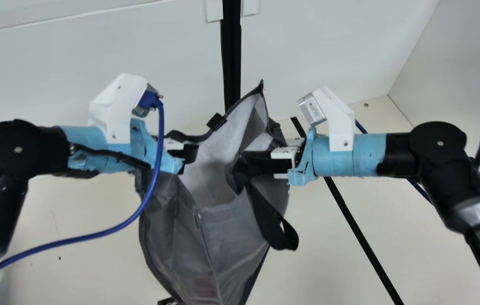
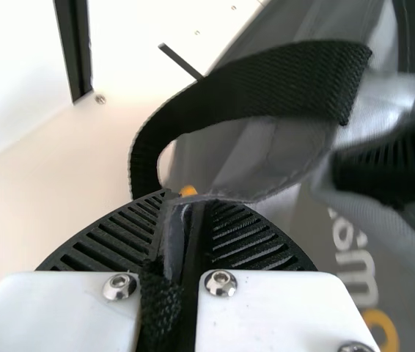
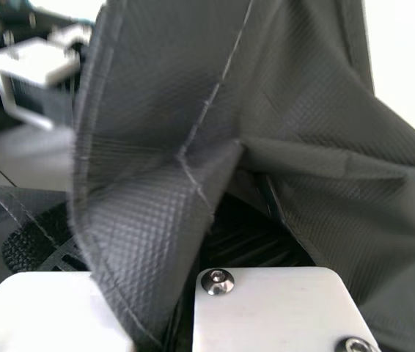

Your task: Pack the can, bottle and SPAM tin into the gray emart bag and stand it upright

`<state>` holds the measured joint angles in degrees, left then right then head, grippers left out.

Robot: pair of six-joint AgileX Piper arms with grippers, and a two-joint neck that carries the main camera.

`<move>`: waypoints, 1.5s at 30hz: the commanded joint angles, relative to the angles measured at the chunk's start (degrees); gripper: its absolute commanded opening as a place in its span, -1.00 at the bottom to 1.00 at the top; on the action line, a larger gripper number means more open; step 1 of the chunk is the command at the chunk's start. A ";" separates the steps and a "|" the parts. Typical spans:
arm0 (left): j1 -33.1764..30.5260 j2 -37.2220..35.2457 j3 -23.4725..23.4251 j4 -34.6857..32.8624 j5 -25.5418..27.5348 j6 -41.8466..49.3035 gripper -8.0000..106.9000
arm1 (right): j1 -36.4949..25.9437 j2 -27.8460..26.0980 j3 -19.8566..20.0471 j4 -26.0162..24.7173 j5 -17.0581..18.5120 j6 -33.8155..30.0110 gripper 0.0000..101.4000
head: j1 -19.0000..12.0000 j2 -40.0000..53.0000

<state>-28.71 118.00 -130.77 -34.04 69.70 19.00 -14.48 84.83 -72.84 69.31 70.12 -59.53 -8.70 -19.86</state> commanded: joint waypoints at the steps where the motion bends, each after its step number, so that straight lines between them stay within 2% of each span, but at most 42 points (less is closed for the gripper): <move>1: 0.02 3.50 -6.05 0.55 -0.24 -0.49 -1.00 | -0.17 3.38 -1.49 -1.02 -0.22 -2.19 -1.00 | -1.30 -0.14; 5: -0.29 6.61 -10.39 1.63 -0.34 -1.53 -1.00 | -0.29 6.27 -3.51 -0.65 -0.22 -3.18 -1.00 | -1.30 -0.14; 11: -0.57 8.54 -12.82 2.45 -0.77 -3.03 -1.00 | -0.02 7.32 -3.52 0.16 -0.22 -3.50 -1.00 | -1.30 -0.14; 21: -0.96 6.92 -9.07 2.60 -2.42 -3.75 -1.00 | -0.57 6.37 -1.14 0.99 -0.34 -3.25 -1.00 | -1.30 -0.14; 32: -0.94 6.93 -9.13 2.65 -2.51 -3.77 -1.00 | -0.62 6.33 -0.96 1.10 -0.21 -3.09 -1.00 | -1.30 -0.14; 42: -0.94 6.93 -9.13 2.65 -2.51 -3.77 -0.42 | -0.62 6.33 -0.96 1.10 -0.21 -3.09 -1.00 | -1.30 -0.14; 43: -1.28 3.73 -3.86 2.47 -4.45 -2.94 -0.36 | -0.62 6.33 -0.96 1.10 -0.21 -3.09 -1.00 | -1.30 -0.14; 45: -1.23 3.34 -3.47 2.17 -4.76 -2.65 -0.24 | -0.62 6.33 -0.96 1.10 -0.21 -3.09 -1.00 | -1.30 -0.14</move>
<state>-29.90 124.04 -138.82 -31.50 66.18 16.06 -15.10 91.16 -73.79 70.41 69.92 -62.62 -8.70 -19.95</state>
